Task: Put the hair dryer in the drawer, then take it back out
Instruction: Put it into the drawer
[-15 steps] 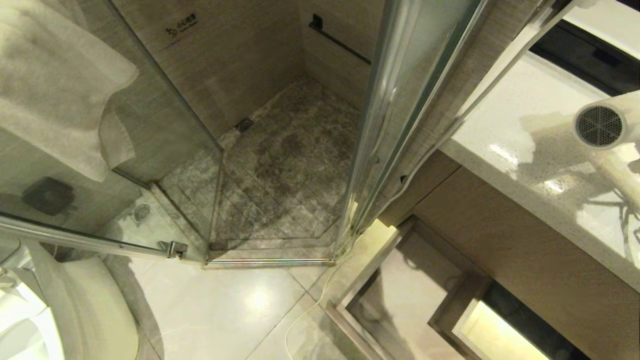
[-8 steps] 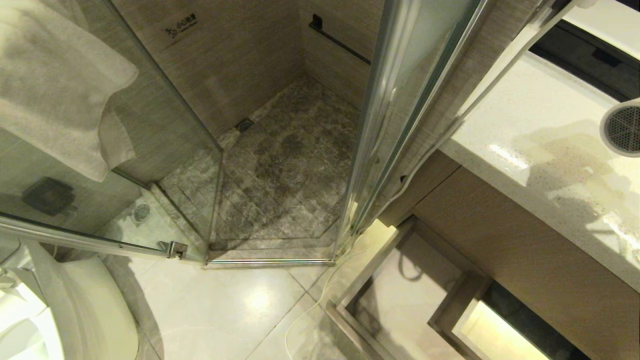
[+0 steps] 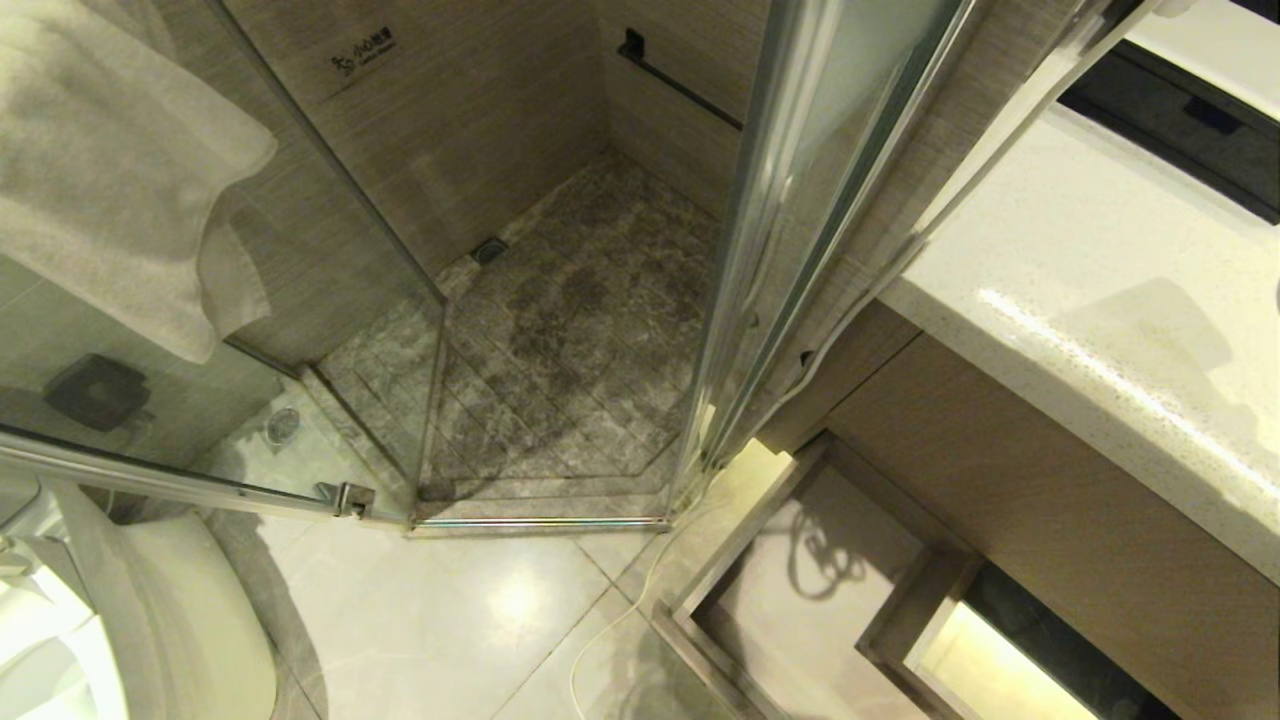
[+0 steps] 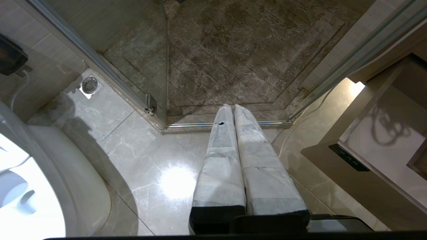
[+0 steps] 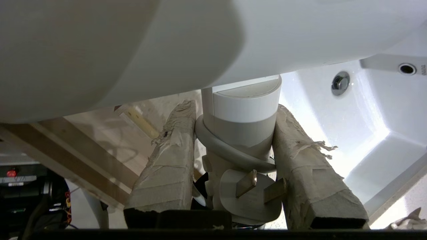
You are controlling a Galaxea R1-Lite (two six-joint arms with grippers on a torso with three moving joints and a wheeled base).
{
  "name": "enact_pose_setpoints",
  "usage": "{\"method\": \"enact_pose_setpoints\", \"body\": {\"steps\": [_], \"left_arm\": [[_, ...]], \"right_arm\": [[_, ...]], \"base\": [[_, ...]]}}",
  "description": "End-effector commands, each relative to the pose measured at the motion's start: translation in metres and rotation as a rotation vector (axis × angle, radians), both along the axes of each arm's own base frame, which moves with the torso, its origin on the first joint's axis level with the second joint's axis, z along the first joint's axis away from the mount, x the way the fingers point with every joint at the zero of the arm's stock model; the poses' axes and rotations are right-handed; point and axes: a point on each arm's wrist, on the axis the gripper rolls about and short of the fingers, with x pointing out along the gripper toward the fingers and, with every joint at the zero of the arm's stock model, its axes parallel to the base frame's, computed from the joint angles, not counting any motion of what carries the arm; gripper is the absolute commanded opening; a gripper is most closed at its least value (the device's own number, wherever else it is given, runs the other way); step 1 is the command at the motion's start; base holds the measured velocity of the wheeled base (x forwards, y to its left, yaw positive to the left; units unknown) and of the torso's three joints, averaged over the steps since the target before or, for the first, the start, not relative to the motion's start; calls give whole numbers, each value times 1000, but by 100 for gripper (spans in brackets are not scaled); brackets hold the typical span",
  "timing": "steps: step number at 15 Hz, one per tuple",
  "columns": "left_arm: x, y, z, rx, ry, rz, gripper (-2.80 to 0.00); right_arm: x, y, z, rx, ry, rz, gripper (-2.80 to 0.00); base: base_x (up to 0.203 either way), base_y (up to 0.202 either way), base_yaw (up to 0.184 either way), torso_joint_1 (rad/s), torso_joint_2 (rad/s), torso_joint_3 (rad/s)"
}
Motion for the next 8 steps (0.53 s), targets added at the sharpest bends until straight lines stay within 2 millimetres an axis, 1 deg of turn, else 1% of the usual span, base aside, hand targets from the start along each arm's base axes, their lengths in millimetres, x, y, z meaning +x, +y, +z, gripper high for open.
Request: {"method": "enact_pose_setpoints", "body": {"steps": [1, 2, 4, 8], "left_arm": [[0, 0, 0, 0, 1, 0, -280], [0, 0, 0, 0, 1, 0, -280], [0, 0, 0, 0, 1, -1, -280], [0, 0, 0, 0, 1, 0, -280]], "right_arm": [[-24, 4, -4, -7, -38, 15, -280], [-31, 5, -7, -8, -51, 23, -280], [-44, 8, -12, -11, -73, 40, -280], [-76, 11, -24, -17, -135, 69, -280]], "base": [[0, 0, 0, 0, 0, 0], [0, 0, 0, 0, 0, 0], [0, 0, 0, -184, 102, -90], [0, 0, 0, -315, 128, -172]]}}
